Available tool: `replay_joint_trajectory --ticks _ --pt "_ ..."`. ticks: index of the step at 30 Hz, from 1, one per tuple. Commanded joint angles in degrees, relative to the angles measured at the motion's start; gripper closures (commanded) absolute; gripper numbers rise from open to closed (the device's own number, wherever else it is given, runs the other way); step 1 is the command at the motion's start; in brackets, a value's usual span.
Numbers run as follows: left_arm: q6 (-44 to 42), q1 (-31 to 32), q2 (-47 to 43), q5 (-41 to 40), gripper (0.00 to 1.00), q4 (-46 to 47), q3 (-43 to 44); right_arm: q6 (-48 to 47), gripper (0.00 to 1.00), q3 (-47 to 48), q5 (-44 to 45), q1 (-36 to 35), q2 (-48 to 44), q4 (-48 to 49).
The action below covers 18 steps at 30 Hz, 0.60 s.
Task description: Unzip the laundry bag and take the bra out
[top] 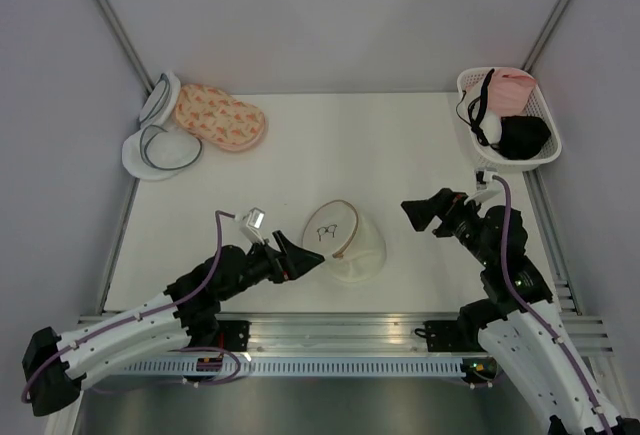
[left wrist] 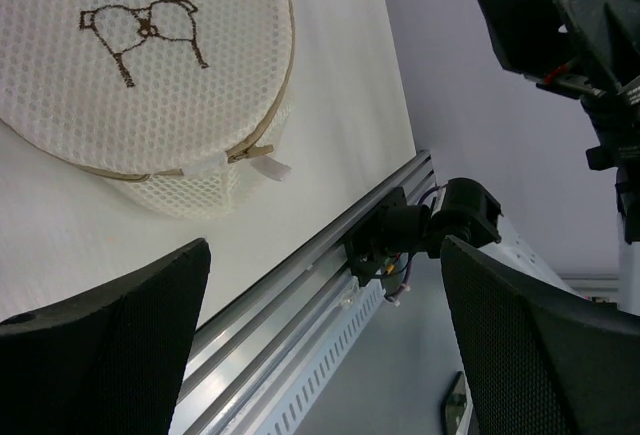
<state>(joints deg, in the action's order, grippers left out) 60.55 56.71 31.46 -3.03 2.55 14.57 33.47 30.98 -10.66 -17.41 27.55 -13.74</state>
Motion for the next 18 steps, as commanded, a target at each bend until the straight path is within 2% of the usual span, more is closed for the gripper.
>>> replay_joint_trajectory --ticks 1,6,11,18 --pt "6.76 0.07 0.61 -3.21 0.0 5.53 -2.43 3.07 0.02 -2.4 -0.15 0.01 -1.96 -2.0" --pt "18.87 0.07 5.69 -6.2 0.0 12.48 -7.62 5.37 0.02 -6.11 1.24 -0.08 -9.26 -1.81" --pt "29.95 0.33 11.59 -9.54 0.0 16.59 -6.92 4.5 0.02 -5.85 2.83 -0.08 -8.57 -5.07" --pt "39.28 0.42 22.93 -12.0 0.01 24.59 -4.82 2.92 0.02 -5.85 4.06 -0.08 -6.29 -5.07"
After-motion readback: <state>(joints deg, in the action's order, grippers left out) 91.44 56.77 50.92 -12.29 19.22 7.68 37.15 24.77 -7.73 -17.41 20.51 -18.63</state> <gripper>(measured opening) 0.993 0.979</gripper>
